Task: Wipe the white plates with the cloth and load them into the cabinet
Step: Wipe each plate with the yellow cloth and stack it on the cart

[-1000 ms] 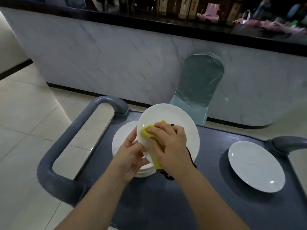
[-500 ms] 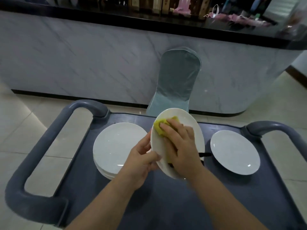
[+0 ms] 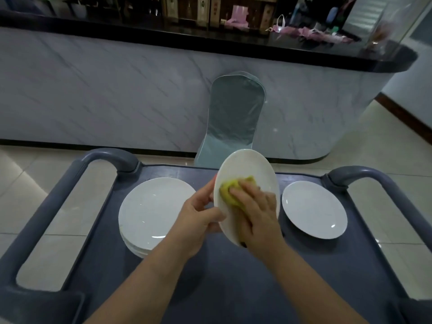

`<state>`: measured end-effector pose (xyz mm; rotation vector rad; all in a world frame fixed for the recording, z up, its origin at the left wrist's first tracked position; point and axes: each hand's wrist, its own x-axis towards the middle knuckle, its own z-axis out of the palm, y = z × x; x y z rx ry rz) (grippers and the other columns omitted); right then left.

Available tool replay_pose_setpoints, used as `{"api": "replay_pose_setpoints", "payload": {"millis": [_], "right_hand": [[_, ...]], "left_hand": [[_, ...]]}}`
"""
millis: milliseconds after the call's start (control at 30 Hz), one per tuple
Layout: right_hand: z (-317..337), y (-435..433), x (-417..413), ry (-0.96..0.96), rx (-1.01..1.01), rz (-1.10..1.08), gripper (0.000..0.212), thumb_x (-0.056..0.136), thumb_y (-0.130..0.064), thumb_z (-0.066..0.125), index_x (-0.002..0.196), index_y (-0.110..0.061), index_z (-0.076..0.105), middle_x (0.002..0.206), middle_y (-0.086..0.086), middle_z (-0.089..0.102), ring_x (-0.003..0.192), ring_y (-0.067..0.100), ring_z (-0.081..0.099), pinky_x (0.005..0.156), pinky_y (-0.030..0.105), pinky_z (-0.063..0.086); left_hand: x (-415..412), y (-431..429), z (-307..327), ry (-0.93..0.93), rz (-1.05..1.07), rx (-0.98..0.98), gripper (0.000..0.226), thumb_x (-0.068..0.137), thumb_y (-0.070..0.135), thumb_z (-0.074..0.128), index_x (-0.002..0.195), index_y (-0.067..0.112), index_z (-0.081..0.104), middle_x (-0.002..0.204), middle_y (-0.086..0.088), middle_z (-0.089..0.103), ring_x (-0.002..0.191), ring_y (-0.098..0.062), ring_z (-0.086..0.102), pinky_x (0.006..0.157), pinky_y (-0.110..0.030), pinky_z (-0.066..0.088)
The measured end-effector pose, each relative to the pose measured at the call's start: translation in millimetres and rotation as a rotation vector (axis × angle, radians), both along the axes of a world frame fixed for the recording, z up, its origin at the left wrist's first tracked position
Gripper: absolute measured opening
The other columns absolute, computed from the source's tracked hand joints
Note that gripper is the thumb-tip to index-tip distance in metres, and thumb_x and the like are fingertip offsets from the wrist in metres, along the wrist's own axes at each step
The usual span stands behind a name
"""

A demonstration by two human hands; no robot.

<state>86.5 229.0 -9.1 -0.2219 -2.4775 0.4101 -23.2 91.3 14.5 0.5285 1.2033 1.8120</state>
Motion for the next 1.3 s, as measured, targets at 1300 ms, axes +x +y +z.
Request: {"api": "replay_pose_setpoints", "payload": {"millis": [1300], "right_hand": [[45,124,49,0.283,-0.622,-0.120,0.044,0.090,-0.006,0.059,0.120,-0.039,0.055,0.117,-0.032,0.056,0.111,-0.007,0.050,0.099,0.019,0.040]], "left_hand": [[48,91,-14,0.392,0.589,-0.588,0.015,0.096,0.037,0.055,0.088,0.027,0.062,0.082,0.012,0.065,0.078,-0.007,0.059,0.059,-0.020,0.042]]}}
